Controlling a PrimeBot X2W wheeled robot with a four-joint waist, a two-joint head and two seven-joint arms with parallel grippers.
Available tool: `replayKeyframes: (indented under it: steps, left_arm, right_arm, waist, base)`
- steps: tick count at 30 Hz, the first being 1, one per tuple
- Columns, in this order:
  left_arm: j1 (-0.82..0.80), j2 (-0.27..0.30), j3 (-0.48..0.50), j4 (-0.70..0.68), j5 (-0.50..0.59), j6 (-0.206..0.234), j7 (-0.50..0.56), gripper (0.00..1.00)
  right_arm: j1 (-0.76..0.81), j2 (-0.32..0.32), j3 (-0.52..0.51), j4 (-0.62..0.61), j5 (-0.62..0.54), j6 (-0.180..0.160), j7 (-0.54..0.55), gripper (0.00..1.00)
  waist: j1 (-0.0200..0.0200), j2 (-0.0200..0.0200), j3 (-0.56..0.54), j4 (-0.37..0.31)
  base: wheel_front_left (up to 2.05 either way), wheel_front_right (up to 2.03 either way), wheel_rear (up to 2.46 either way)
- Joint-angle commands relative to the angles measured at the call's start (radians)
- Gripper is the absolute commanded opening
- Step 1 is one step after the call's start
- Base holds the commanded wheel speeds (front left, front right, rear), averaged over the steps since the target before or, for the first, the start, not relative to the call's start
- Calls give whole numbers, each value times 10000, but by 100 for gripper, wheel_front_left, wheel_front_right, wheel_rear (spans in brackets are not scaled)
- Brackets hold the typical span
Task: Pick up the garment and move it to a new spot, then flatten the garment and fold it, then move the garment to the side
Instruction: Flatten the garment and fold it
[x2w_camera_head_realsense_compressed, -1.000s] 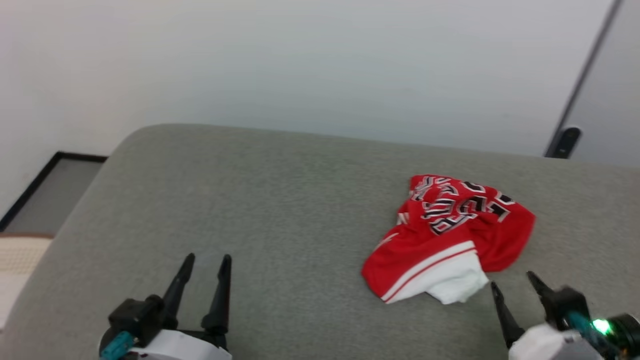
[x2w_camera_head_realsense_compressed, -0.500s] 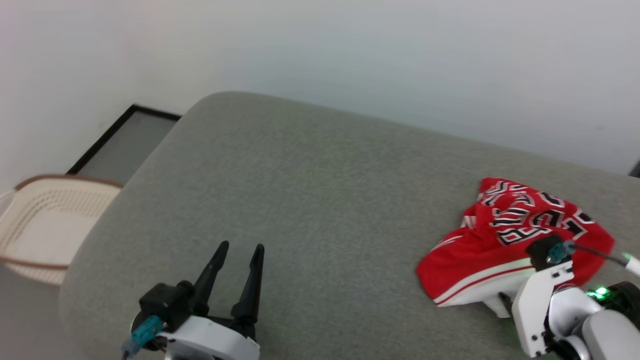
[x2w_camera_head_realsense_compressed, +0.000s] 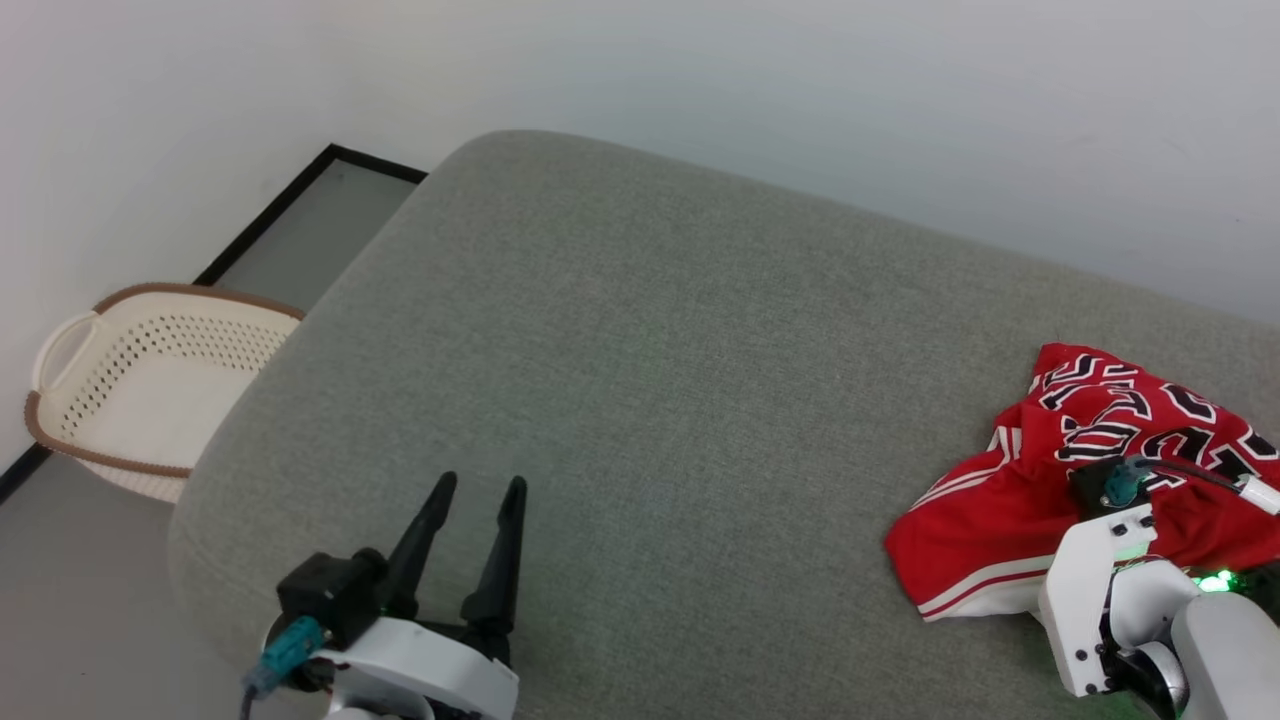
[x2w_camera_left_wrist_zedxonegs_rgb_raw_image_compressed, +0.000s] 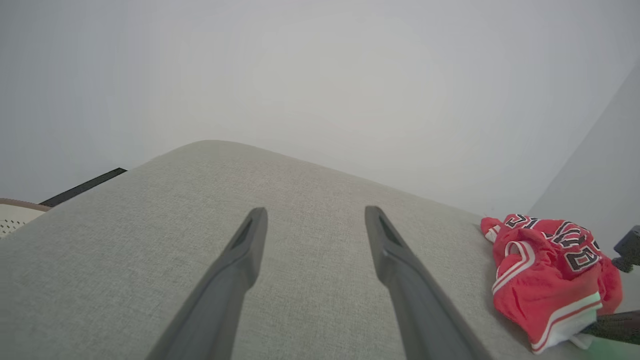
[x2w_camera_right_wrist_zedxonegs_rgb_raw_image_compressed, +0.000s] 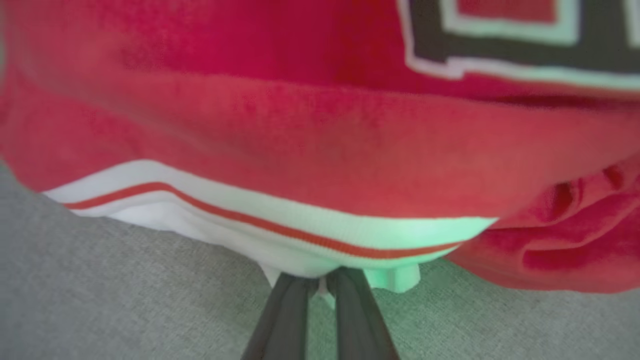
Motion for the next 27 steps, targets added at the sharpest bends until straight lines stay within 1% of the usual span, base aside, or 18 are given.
replayKeyframes:
  steps: [1,7,13,19,27]
  left_arm:
    - [22,0,103,68,-11,-22,-5,100]
    - [331,-14,424,175,79,-22,-5,100]
    - [625,-62,694,155,148,-22,-5,100]
    - [835,-37,918,34,186,-22,-5,100]
    - [920,-139,973,6,248,-23,-5,100]
  right_arm:
    - [-34,-11,47,102,135,-10,9,0]
    - [105,-60,162,-198,536,-10,98,0]
    - [402,-333,-167,-776,919,-10,150,0]
    - [864,-952,-659,-1719,1215,-10,528,0]
    - [1726,-1879,-1725,-2831,1435,-10,1304,0]
  waist:
    - [0,-1,-93,-32]
    - [0,-1,-419,-272]
    - [0,-1,-706,-633]
    - [0,-1,-843,-1187]
    - [0,-1,-773,-1907]
  base:
    - [0,0,0]
    - [0,0,0]
    - [0,0,0]
    - [0,0,0]
    - [0,0,0]
